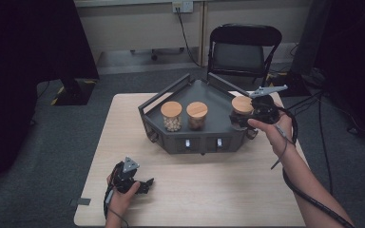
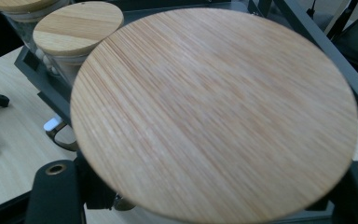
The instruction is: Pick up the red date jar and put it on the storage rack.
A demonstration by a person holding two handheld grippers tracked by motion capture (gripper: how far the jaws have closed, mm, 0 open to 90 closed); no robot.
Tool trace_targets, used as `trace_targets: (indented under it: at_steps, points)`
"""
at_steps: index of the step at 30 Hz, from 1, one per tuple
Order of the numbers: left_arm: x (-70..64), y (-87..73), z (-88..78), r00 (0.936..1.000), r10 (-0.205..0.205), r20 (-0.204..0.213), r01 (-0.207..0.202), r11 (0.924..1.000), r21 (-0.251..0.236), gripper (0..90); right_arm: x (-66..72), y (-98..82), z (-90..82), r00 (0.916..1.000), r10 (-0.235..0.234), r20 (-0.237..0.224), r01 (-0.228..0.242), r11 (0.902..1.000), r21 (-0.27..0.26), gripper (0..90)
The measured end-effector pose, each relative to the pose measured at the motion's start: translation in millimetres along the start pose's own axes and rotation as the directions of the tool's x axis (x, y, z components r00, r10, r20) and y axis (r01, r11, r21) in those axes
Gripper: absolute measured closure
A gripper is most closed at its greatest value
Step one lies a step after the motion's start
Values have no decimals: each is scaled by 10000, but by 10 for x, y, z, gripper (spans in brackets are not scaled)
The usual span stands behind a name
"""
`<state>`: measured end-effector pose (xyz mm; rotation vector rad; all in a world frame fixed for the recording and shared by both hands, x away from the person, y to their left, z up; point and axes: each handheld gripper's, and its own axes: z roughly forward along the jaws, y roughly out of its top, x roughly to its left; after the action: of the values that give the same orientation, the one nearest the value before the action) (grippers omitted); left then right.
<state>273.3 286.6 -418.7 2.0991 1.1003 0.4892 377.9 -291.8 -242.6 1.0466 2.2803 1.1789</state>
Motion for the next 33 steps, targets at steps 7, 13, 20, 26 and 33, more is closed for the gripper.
trace_targets:
  at_steps: [7, 13, 20, 26, 33]
  points:
    - [0, 1, 0, 10000, 4, 0, -4, 10000, 5, 2, 33, 49, 117, 10000, -73, 68, 72, 10000, 49, 258]
    - [0, 0, 0, 10000, 0, 1, 0, 10000, 2, 2, 45, 65, 202, 10000, 8, 47, -8, 10000, 53, 258]
    - [0, 0, 0, 10000, 2, 0, -2, 10000, 2, 2, 45, 82, 252, 10000, -32, 61, 31, 9999, 131, 258]
    - [0, 1, 0, 10000, 5, 0, -5, 10000, 5, 2, 43, 81, 296, 10000, 11, 84, -12, 9999, 143, 258]
    - [0, 0, 0, 10000, 0, -1, 0, 10000, 0, 2, 53, 96, 349, 9999, 10, 116, -12, 9998, 192, 258]
